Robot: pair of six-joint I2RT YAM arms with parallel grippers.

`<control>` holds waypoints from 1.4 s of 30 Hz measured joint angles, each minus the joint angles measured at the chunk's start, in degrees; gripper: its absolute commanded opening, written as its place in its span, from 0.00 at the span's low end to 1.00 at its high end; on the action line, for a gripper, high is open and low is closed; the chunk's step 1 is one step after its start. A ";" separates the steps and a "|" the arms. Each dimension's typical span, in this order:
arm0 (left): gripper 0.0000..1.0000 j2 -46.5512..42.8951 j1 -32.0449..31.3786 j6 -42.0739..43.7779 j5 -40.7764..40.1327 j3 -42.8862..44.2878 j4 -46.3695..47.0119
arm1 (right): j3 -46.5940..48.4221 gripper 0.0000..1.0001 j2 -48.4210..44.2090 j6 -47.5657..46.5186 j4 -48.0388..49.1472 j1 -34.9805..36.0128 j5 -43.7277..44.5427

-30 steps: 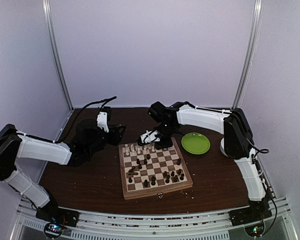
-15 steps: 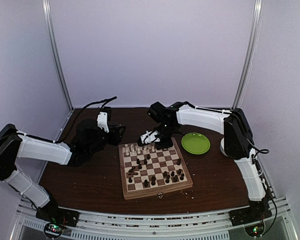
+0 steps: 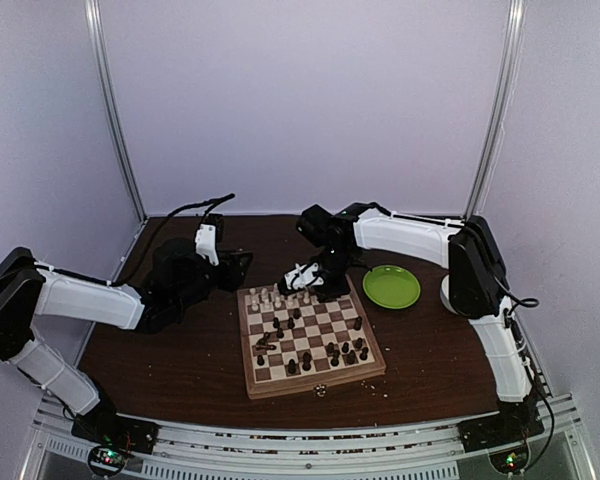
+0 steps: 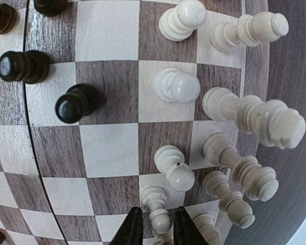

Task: Set up the chess pieces on the board
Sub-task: Adjust the pawn at c2, then pick up the pawn from the chessboard.

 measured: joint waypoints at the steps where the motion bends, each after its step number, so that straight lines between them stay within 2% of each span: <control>1: 0.46 0.04 0.00 0.00 0.07 0.02 0.00 | 0.00 0.25 0.00 0.02 -0.11 0.00 0.13; 12: 0.46 0.31 0.00 0.00 0.24 0.17 -0.02 | -0.52 0.30 -2.95 1.60 -1.77 0.00 -0.11; 17: 0.44 0.28 -0.13 0.02 1.97 1.62 -1.84 | -7.69 0.32 -15.76 4.94 -0.85 0.00 -3.17; 19: 0.43 0.28 -0.46 0.28 3.37 3.28 -4.37 | -13.27 0.32 -24.26 7.02 0.63 -0.07 -5.40; 25: 0.40 0.31 -5.53 4.20 7.13 16.04 -25.44 | -32.70 0.34 -45.18 15.87 8.31 -1.79 -11.52; 29: 0.39 1.90 -9.11 6.10 8.96 25.07 -41.68 | -45.35 0.36 -52.04 21.84 13.77 -6.32 -17.31; 32: 0.38 6.80 -11.04 7.19 9.92 32.81 -53.68 | -51.91 0.36 -54.60 24.76 16.79 -9.57 -20.63; 36: 0.37 14.43 -12.37 8.02 9.57 39.60 -65.51 | -53.86 0.36 -56.26 27.52 19.80 -12.15 -23.61; 42: 0.37 18.91 -13.27 8.17 7.93 41.92 -75.97 | -53.83 0.36 -57.16 28.15 22.32 -12.37 -27.74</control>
